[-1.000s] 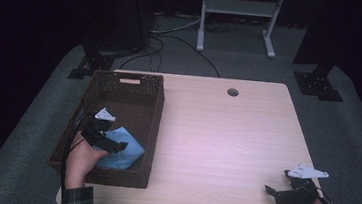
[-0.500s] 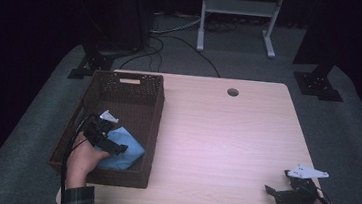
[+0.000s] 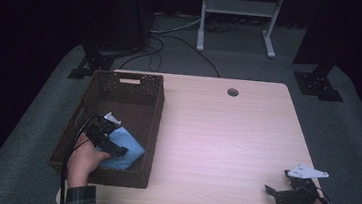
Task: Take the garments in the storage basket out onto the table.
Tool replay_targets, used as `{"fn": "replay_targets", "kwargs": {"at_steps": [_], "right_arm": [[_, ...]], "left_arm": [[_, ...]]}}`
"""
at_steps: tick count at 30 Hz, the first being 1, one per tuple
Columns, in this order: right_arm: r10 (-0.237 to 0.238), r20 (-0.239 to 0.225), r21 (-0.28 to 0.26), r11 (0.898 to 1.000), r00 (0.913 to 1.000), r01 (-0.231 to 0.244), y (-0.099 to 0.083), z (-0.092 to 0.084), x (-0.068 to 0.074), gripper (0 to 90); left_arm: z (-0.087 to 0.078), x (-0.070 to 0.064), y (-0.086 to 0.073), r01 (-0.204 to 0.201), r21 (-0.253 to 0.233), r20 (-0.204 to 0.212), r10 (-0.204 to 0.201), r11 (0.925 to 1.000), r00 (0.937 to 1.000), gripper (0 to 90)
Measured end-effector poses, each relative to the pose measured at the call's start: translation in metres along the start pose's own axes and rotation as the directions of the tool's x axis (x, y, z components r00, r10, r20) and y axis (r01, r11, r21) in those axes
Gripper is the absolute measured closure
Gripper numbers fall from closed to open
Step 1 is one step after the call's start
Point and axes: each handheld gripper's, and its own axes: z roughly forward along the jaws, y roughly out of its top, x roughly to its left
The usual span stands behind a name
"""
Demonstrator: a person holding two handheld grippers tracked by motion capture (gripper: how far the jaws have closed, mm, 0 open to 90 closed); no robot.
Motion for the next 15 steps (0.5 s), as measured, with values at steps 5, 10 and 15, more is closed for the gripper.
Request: {"fn": "replay_targets", "kwargs": {"at_steps": [5,10,15], "right_arm": [[0.0,0.0,0.0,1.0,1.0,0.0,0.0,0.0,0.0,1.6],[0.0,0.0,0.0,1.0,1.0,0.0,0.0,0.0,0.0,1.6],[0.0,0.0,0.0,1.0,1.0,0.0,0.0,0.0,0.0,1.6]], "left_arm": [[0.0017,-0.0008,0.0002,-0.006,0.013,0.004,0.006,0.9999,1.0,0.0],[0.0039,-0.0015,0.0003,-0.01,0.03,0.01,0.01,0.9995,0.9999,0.0],[0.0059,-0.0018,0.0004,-0.009,0.044,0.015,0.009,0.999,0.9998,0.0]]}}
